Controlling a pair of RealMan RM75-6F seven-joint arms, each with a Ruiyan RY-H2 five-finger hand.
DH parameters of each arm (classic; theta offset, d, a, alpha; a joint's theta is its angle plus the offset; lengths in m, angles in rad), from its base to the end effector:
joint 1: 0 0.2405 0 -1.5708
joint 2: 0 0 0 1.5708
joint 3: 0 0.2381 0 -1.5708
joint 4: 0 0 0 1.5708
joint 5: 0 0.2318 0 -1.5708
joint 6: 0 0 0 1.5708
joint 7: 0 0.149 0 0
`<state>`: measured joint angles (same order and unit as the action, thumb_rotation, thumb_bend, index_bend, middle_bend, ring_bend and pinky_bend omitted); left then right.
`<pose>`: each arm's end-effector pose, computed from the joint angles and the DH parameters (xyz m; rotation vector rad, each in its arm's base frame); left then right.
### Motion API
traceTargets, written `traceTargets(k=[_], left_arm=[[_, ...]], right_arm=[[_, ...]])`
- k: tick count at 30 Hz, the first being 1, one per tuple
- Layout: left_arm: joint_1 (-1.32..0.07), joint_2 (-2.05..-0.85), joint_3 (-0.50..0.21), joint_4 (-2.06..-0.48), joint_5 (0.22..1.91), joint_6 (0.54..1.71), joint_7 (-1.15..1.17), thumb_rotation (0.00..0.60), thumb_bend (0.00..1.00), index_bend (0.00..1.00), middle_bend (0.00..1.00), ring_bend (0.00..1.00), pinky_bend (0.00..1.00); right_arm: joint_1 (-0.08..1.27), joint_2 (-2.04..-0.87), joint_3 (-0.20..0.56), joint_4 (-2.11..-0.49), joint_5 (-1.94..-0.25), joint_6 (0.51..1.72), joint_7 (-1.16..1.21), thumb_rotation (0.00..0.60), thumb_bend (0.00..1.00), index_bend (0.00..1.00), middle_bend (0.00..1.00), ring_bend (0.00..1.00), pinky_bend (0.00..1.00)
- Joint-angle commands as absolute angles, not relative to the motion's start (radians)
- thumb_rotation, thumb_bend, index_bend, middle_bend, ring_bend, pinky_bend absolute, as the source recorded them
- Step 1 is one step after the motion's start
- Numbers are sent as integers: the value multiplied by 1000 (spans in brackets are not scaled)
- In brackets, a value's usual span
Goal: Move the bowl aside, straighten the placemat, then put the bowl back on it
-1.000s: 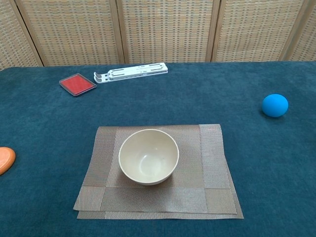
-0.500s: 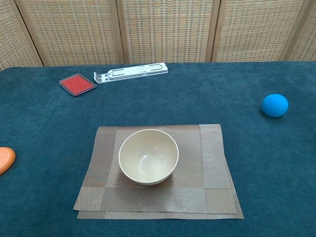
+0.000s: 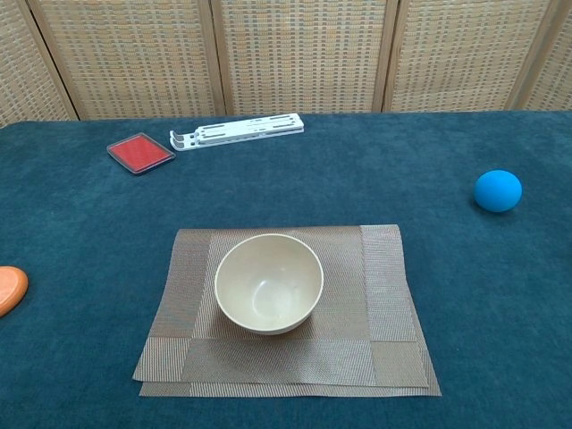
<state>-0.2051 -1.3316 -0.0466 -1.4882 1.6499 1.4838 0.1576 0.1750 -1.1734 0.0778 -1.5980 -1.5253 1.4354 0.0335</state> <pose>-0.2573 0.2161 0.0680 -1.5911 -0.6960 -1.0206 -0.2784 -0.2184 0.1115 1.4488 -0.9120 1.0307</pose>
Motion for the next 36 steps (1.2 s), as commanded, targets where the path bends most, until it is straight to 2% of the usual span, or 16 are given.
traceTargets(k=[1,6,13,19,29,36], left_arm=[[-244,-1361,-28,-1497,1691,1440,198,600,108,466,0,0,0],[-285,-1402,-10,-1516,1723,1376,265,600,184,476,0,0,0],[-357,-1482,-6,-1546,1738,1257,365,600,193,416,0,0,0],[-390,-1522,-17,-1568,1719,1203,427,600,244,386,0,0,0],[-468,-1616,-31,-1563,1655,1068,545,600,285,384,0,0,0],[-495,-1674,-47,-1528,1609,1036,589,600,307,395,0,0,0]], right_arm=[[176,-1173,78,-1597,-1524,1433,36,600,30,40,0,0,0],[175,-1169,82,-1596,-1516,1431,44,600,30,40,0,0,0],[173,-1153,94,-1601,-1499,1433,81,600,30,41,0,0,0],[174,-1145,96,-1602,-1497,1429,98,600,30,40,0,0,0],[169,-1124,109,-1605,-1481,1432,152,600,30,41,0,0,0],[170,-1118,110,-1604,-1477,1425,170,600,30,40,0,0,0]])
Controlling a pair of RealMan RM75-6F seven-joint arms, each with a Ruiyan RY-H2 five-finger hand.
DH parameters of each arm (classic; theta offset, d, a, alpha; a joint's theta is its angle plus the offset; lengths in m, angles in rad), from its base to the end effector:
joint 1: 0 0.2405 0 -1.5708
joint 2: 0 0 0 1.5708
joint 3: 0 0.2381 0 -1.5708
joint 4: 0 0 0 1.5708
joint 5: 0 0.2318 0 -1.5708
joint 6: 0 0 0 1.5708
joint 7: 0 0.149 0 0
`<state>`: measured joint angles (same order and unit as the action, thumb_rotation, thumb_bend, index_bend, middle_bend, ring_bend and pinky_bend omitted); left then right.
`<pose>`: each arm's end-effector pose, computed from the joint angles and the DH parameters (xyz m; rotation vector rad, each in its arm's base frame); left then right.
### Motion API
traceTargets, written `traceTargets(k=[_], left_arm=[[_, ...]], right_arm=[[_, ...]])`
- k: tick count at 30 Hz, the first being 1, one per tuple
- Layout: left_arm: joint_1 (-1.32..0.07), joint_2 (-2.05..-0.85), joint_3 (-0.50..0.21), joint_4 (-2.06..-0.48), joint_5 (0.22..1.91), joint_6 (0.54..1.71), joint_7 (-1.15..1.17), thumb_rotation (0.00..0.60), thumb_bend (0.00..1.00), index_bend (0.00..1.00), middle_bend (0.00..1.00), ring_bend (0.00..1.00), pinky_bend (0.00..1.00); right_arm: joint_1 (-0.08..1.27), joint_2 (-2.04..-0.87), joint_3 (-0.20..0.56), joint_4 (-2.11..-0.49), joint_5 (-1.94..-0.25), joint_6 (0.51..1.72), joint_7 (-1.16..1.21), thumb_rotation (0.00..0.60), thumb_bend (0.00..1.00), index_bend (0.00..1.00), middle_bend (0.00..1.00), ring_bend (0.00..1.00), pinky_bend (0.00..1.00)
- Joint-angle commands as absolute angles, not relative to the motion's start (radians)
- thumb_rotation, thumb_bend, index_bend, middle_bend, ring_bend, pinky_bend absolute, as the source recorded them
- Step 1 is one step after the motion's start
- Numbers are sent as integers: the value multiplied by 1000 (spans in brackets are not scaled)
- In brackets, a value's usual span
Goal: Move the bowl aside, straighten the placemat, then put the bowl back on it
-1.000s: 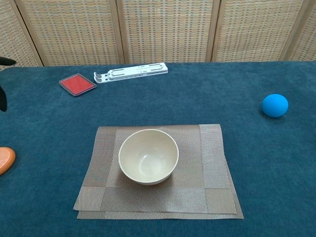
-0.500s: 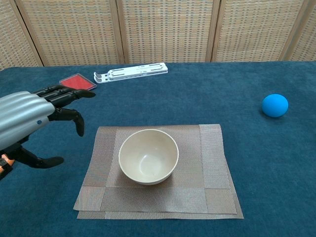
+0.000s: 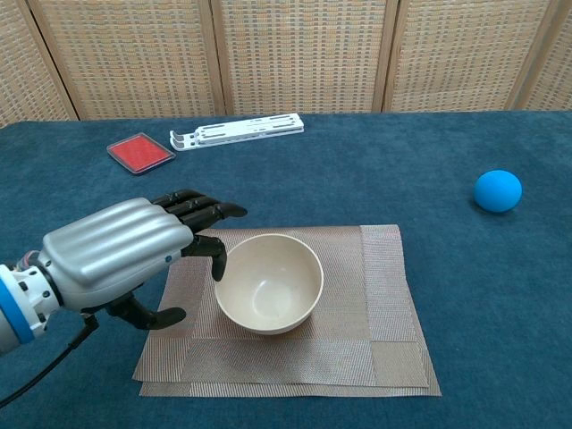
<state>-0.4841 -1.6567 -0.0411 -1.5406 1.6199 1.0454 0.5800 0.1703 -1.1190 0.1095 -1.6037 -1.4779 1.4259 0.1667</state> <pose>-0.1240 0.2247 -0.0801 -2.1394 -0.5364 -0.9643 -0.2880 -0.2257 0.1344 1.3581 -0.9854 1.0877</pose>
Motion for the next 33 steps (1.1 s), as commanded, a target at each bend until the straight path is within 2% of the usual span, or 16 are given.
traceTargets(k=[1,11,14,19,22,33], left_arm=[[-502,-1686,-49,-1522,1607,1031,593,600,313,396,0,0,0],[-534,-1776,-52,-1446,1575,1010,620,600,371,441,0,0,0],[-536,-1804,-53,-1412,1569,1025,617,600,409,527,0,0,0],[-535,-1821,-50,-1366,1588,1074,577,600,520,730,0,0,0],[-532,-1813,-48,-1352,1600,1104,543,600,560,784,0,0,0],[-472,-1664,-48,-1354,1611,1249,421,600,571,790,0,0,0]], right_arm=[[170,-1117,111,-1603,-1475,1424,172,600,30,40,0,0,0],[170,-1112,113,-1604,-1472,1423,185,600,30,40,0,0,0],[169,-1109,114,-1605,-1473,1425,190,600,30,41,0,0,0],[168,-1108,114,-1606,-1475,1426,191,600,30,41,0,0,0],[168,-1108,114,-1606,-1476,1426,190,600,30,40,0,0,0],[167,-1112,110,-1610,-1484,1430,171,600,30,40,0,0,0]])
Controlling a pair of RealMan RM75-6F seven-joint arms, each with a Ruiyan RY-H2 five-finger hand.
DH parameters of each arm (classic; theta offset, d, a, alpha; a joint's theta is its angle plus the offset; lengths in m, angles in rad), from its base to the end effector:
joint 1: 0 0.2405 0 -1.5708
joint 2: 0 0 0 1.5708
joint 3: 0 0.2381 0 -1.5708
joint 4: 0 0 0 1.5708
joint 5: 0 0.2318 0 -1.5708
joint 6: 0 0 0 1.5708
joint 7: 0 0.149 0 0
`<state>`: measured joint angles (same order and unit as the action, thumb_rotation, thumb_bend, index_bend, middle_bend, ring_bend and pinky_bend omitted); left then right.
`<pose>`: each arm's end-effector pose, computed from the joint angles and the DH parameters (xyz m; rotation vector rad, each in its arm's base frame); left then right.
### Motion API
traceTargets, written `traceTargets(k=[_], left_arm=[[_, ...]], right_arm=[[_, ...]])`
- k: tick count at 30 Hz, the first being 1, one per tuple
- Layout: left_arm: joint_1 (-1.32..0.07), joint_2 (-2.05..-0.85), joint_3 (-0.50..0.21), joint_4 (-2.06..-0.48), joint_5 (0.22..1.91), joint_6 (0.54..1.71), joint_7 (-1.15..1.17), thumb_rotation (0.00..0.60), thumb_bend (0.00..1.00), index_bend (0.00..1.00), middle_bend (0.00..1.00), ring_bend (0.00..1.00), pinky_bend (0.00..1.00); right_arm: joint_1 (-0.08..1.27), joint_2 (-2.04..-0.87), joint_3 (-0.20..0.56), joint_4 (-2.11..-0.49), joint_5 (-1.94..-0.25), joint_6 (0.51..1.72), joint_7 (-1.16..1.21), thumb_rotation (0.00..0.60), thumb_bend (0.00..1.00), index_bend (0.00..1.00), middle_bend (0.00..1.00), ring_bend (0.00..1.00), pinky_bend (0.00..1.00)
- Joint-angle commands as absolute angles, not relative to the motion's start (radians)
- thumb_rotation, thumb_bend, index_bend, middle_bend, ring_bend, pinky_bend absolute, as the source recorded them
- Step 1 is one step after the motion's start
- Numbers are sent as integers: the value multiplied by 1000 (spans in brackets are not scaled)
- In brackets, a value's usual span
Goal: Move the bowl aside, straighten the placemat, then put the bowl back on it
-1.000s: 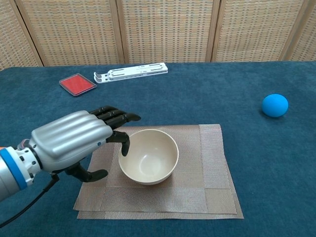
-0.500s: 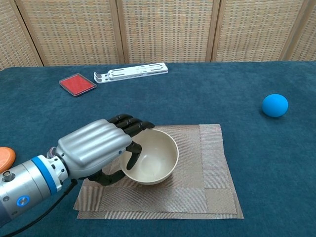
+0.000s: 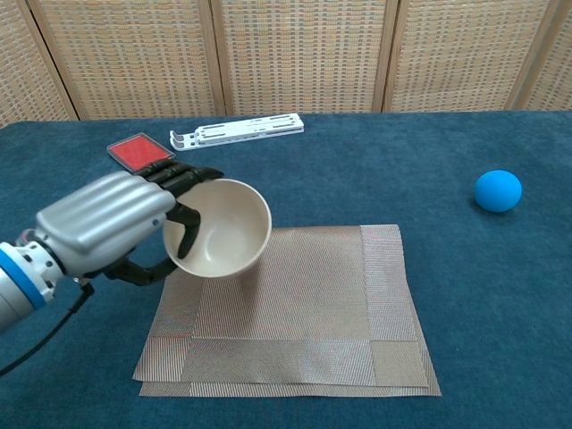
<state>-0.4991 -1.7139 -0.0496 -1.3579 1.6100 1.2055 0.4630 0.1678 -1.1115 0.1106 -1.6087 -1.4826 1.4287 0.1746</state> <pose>-0.1474 0.2543 -0.0710 -1.9589 -0.5298 -1.0206 -0.2873 -0.2251 0.1365 1.3574 -0.9858 1.0948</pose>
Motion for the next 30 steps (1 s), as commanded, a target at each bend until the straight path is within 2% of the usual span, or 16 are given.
traceTargets(k=[1,5,17,26,30], left_arm=[[-448,-1627,-53,-1338,1591,1280,392,600,571,790,0,0,0],[-408,-1560,-49,-1275,1564,1315,299,600,568,789,0,0,0],[-352,-1520,-57,-1054,1459,1279,78,600,562,784,0,0,0],[-337,-1550,-57,-905,1370,1152,48,600,552,738,0,0,0],[-335,-1557,-60,-890,1338,1107,68,600,549,730,0,0,0]], right_arm=[[168,-1113,107,-1612,-1488,1429,167,600,30,40,0,0,0],[167,-1115,106,-1619,-1494,1436,155,600,30,41,0,0,0],[165,-1120,101,-1626,-1498,1436,133,600,30,40,0,0,0],[165,-1118,103,-1625,-1490,1432,137,600,30,40,0,0,0],[166,-1119,102,-1626,-1490,1429,134,600,30,41,0,0,0]])
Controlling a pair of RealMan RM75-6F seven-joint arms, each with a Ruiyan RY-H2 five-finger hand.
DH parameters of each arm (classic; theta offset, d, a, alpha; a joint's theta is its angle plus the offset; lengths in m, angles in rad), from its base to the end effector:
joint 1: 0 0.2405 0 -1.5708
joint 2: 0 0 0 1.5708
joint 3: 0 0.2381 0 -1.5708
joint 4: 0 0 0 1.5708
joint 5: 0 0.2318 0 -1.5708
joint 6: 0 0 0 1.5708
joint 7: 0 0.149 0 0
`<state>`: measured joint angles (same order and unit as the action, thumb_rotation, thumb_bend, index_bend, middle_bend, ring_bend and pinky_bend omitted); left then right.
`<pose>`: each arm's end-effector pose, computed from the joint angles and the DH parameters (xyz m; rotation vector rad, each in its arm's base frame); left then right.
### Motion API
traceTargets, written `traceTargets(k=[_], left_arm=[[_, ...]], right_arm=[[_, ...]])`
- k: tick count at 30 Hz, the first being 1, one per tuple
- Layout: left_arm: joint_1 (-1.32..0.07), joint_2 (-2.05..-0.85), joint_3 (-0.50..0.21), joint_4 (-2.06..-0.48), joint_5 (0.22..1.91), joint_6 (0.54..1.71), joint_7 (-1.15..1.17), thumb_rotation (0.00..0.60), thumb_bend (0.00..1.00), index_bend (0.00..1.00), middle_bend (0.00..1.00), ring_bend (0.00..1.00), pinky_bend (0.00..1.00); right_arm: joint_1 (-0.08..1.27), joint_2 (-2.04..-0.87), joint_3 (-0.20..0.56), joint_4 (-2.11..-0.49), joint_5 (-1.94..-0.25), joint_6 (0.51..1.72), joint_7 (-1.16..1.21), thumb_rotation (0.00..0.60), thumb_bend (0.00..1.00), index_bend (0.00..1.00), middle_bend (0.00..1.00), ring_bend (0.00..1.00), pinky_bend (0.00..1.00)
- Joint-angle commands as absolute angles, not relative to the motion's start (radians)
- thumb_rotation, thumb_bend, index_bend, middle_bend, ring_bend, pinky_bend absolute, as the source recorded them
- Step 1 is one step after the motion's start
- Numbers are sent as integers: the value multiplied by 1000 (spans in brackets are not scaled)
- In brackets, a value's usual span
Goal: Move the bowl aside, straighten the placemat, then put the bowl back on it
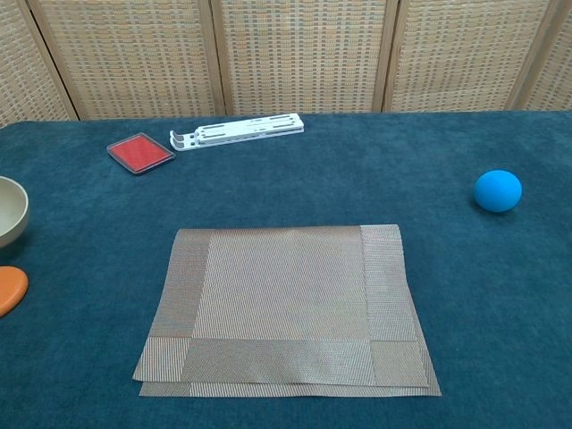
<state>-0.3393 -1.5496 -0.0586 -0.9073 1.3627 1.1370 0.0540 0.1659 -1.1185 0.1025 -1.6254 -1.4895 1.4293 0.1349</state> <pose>-0.3722 0.2847 0.0433 -1.5665 -0.8011 -0.5642 -0.2832 -0.2220 0.1308 1.3757 -0.9776 1.0784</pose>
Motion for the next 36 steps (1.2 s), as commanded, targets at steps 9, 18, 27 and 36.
traceTargets(k=[9,18,27,36], left_arm=[[-328,-1550,-70,-888,1311,1082,77,600,222,198,0,0,0],[-315,-1465,-92,-1010,1331,1158,49,600,90,0,0,0,0],[-313,-1379,-80,-1258,1420,1262,101,600,95,119,0,0,0],[-359,-1447,1,-1495,1577,1254,311,600,119,409,0,0,0]], right_arm=[[165,-1118,102,-1630,-1487,1429,130,600,30,40,0,0,0],[164,-1120,104,-1631,-1489,1434,128,600,30,41,0,0,0],[163,-1121,104,-1630,-1490,1437,126,600,29,40,0,0,0],[161,-1113,109,-1629,-1483,1437,145,600,30,40,0,0,0]])
